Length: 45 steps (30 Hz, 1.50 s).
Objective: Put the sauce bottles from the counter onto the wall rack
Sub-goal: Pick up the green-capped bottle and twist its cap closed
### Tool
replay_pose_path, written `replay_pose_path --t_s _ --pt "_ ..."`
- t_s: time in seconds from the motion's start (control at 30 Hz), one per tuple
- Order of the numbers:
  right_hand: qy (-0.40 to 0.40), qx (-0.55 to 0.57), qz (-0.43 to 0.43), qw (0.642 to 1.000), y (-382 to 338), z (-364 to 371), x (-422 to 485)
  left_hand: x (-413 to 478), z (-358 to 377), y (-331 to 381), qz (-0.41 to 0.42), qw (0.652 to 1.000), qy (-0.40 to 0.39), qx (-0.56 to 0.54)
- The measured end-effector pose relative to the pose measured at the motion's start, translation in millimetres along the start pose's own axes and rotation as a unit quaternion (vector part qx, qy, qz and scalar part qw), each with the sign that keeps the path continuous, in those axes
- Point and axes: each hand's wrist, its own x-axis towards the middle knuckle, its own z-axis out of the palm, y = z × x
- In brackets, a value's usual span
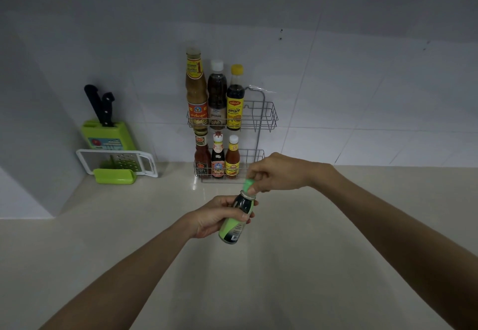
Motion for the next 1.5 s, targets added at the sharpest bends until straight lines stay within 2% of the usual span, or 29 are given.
replay_pose_path --t_s 0.1,0.43,0.63,0.77,0.87,0.93,0.97,1.03,1.1,1.17,1.23,1.33,1.43,1.5 --pt "0.026 -0.068 0.015 0.997 -3 9 2 2 4 -4 0.007 0.999 0.027 0.023" --pt "0.010 0.098 -0.045 0.994 5 0 -2 1 5 4 0.023 0.999 0.016 -0.018" --pt "0.041 0.074 0.026 0.996 4 10 2 7 12 -7 0.061 0.990 0.121 0.050" --pt "0.097 0.002 0.029 0.995 6 22 4 13 21 -6 0.093 0.972 0.176 0.123" --pt "0.092 -0.004 0.048 0.995 5 17 0 14 22 -4 0.084 0.967 0.183 0.154" --pt "0.063 0.061 0.069 0.994 5 9 -4 14 19 -3 0.082 0.964 0.190 0.165" --pt "0.045 0.095 0.067 0.992 6 6 -5 14 16 -2 0.083 0.963 0.193 0.171" --pt "0.035 0.095 0.026 0.995 7 4 -6 15 13 -2 0.085 0.960 0.196 0.183" --pt "0.050 0.067 0.020 0.996 5 9 -3 16 12 -3 0.080 0.957 0.192 0.203" --pt "0.069 0.049 0.051 0.995 4 12 -1 16 13 -5 0.074 0.956 0.184 0.215" --pt "0.056 0.071 0.054 0.994 6 13 -1 16 14 -8 0.080 0.955 0.191 0.212" --pt "0.061 0.107 0.006 0.992 8 12 -3 15 13 -10 0.078 0.950 0.212 0.217" --pt "0.102 0.121 0.052 0.986 7 15 0 16 16 -12 0.077 0.948 0.202 0.235" --pt "0.086 0.138 0.053 0.985 8 16 0 17 19 -11 0.079 0.948 0.212 0.224"
